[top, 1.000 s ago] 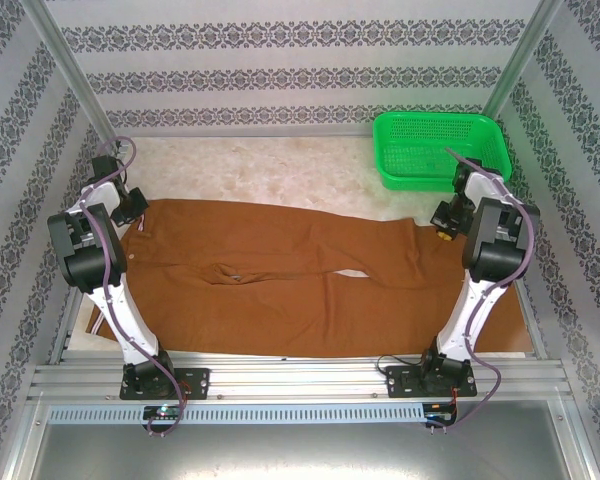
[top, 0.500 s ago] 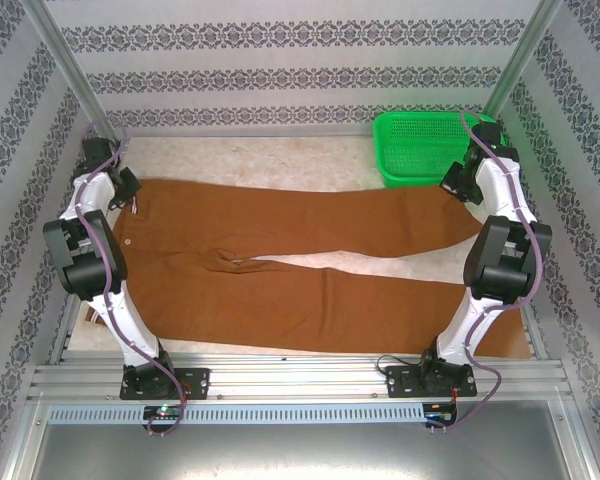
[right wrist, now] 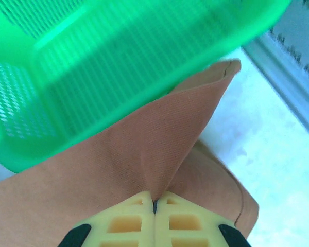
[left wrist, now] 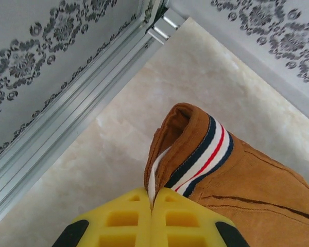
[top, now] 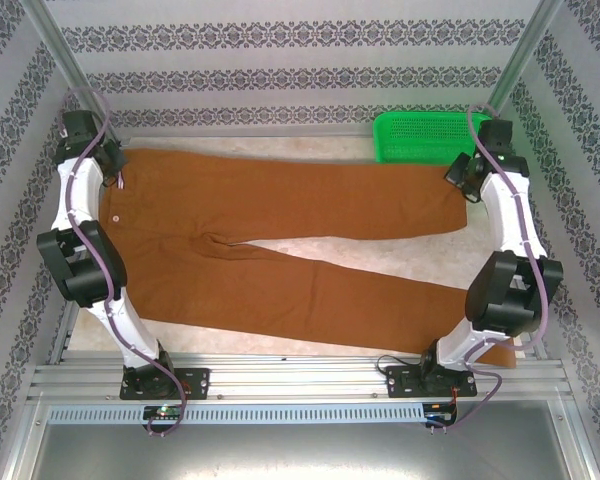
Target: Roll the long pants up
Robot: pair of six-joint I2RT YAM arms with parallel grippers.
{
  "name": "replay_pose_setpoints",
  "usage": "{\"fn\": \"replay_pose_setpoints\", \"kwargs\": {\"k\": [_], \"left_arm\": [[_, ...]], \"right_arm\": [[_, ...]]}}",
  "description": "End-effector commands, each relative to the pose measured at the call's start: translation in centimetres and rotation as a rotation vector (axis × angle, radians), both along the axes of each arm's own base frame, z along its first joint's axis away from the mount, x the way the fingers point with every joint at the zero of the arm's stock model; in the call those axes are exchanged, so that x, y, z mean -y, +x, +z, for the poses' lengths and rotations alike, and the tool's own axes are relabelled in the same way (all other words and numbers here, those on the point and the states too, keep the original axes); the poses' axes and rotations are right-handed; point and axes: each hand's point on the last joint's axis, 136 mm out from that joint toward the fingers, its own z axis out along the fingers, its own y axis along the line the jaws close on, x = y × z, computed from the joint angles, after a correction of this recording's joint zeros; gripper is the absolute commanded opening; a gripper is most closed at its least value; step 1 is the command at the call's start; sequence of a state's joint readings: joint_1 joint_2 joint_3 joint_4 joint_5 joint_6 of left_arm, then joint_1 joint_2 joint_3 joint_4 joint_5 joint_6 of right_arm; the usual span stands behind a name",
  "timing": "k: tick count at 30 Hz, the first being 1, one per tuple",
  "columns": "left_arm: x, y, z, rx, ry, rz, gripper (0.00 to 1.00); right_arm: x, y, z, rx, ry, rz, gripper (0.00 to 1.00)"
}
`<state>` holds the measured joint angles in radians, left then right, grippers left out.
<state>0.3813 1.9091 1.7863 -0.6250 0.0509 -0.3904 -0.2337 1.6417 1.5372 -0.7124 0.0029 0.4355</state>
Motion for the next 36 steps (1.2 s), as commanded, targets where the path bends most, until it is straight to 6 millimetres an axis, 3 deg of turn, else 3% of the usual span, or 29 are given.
{"fn": "replay_pose_setpoints", "kwargs": {"k": [1, 5, 10, 17, 22, 26, 32, 33, 35, 36], "left_arm": [[-1.4, -0.3, 3.3, 0.062, 0.03, 0.068, 0.0], [-2.1, -1.5, 4.9, 0.087, 0.066, 0.114, 0.0], [-4.0, -4.1, 5.4, 0.141, 0.055, 0.219, 0.0], [-6.0, -8.9, 2.8, 0.199, 0.02, 0.402, 0.0], [-6.9, -13.6, -0.5, 0.209, -0.009, 0.588, 0.0], [-7.0, -18.0, -2.7, 0.262, -0.041, 0.765, 0.0], [-6.3, -24.9, -3.6, 0.308, -0.016, 1.038, 0.0], [-6.2, -26.1, -3.7, 0.317, -0.011, 1.088, 0.04], [-6.0, -27.7, -4.0, 0.34, -0.012, 1.165, 0.28], [-5.9, -28.5, -4.5, 0.353, -0.024, 1.209, 0.38]], "right_arm": [[1.5, 0.4, 4.1, 0.099, -0.065, -0.041, 0.0], [1.6, -1.2, 4.4, 0.107, -0.093, -0.069, 0.0], [2.7, -5.4, 4.0, 0.154, -0.177, -0.166, 0.0], [4.3, -11.3, 2.5, 0.155, -0.269, -0.306, 0.0], [5.4, -15.8, 1.3, 0.182, -0.302, -0.467, 0.0], [5.7, -19.5, -0.9, 0.186, -0.259, -0.617, 0.0], [5.3, -25.1, -3.9, 0.285, -0.174, -0.841, 0.0], [5.4, -26.4, -4.5, 0.305, -0.165, -0.896, 0.0], [5.2, -27.1, -4.9, 0.38, -0.145, -0.913, 0.48], [5.1, -27.3, -4.8, 0.416, -0.14, -0.911, 0.58]]}}
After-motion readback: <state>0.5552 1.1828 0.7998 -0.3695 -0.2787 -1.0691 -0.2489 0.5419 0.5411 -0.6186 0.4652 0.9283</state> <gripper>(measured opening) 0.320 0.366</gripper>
